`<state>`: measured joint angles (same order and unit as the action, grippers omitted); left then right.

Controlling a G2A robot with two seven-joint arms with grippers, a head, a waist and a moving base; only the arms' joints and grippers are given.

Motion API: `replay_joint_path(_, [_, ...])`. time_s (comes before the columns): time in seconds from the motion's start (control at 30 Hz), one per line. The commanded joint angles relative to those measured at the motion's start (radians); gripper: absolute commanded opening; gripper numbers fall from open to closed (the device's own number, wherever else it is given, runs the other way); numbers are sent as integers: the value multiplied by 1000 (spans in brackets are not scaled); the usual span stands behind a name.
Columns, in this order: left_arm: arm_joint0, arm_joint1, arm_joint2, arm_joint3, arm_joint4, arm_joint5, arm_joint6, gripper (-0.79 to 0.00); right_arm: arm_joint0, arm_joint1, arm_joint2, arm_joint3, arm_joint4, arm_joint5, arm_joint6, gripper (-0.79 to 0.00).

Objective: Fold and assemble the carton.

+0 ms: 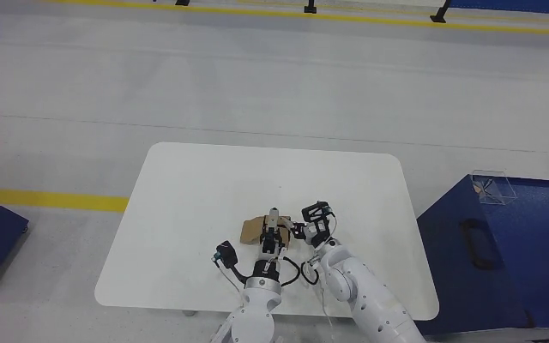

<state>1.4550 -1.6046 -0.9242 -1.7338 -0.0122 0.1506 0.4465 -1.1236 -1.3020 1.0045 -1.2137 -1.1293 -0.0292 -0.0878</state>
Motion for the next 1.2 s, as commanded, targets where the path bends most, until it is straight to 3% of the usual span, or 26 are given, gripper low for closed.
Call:
replay_joint_path(0.0, [0, 0, 0, 0, 0, 0, 0, 0, 0, 0, 0, 0, 0, 0, 0, 0])
replay_joint_path(0.17, [5, 0, -10, -8, -16, -19, -9, 0, 0, 0, 0, 0, 0, 0, 0, 0])
replay_joint_path(0.27, [10, 3, -52, 16, -21, -144, -9, 0, 0, 0, 0, 0, 0, 0, 0, 0])
replay_joint_path(0.47, [-13, -2, -85, 169, -47, -314, 17, 0, 0, 0, 0, 0, 0, 0, 0, 0])
replay_joint_path(0.7, [-33, -10, -84, 280, -78, -339, -16, 0, -8, 0, 1, -7, -3, -2, 8, 0])
replay_joint_path(0.9, [-10, -8, -112, 295, -94, -409, -25, 0, -18, 1, 11, -28, -35, 4, 34, 0])
replay_joint_path(1.17, [-26, -12, -131, 346, -98, -419, -27, 0, -11, -7, 8, -16, -56, 15, 54, 0])
